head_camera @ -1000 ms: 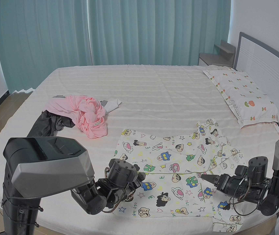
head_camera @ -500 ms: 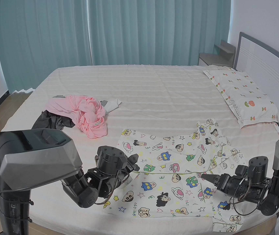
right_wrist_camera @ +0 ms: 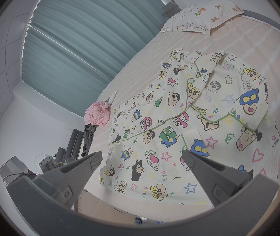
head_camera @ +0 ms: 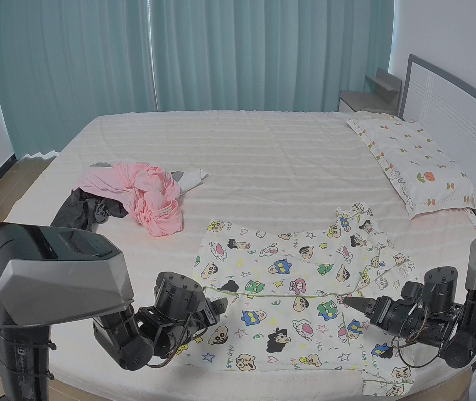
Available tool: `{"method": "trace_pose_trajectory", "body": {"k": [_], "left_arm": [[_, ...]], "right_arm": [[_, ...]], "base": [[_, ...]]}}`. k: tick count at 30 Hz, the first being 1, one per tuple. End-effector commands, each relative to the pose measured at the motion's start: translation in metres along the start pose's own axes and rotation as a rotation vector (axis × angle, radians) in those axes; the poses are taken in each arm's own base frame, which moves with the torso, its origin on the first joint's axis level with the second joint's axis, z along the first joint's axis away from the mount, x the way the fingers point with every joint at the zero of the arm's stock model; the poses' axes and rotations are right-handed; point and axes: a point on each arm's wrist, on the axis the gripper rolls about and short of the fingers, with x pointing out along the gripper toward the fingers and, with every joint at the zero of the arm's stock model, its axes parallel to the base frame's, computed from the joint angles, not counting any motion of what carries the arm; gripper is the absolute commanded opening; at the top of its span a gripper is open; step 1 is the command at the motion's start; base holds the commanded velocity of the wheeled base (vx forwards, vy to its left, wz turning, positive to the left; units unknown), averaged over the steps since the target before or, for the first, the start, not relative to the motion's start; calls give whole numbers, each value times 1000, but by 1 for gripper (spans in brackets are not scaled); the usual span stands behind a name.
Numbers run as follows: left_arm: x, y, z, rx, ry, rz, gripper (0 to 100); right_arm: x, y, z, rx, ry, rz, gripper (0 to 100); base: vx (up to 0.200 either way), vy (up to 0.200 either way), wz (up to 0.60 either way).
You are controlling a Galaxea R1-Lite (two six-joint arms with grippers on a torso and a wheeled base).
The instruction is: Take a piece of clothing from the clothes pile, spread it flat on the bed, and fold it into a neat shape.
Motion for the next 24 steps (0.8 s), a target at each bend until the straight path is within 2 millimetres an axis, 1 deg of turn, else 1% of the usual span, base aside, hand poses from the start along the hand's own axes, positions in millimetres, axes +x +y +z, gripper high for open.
{"method": "trace_pose_trajectory", "body": {"k": [1,6,15,16,21,24], "left_arm": [[2,11,-11,19,46,49,100],[-2,20,-17,31,81,91,100],[-8,22,-21,43,93,101,100],[-9,22,-21,44,90,99,0],[-12,21,-21,52,57,120,0],[-21,17,-27,91,20,148,0]], "right_arm": [[-3,-1,-2,0,2,-2,100],[-2,-1,-2,0,5,-2,100],[-2,-1,-2,-1,7,-2,100],[-2,-1,-2,-1,7,-2,100],[-2,-1,-3,-1,8,-2,100],[-3,-1,-2,-1,5,0,100]], "base": [[0,0,0],[0,0,0],[0,0,0],[0,0,0],[0,0,0],[0,0,0]]}}
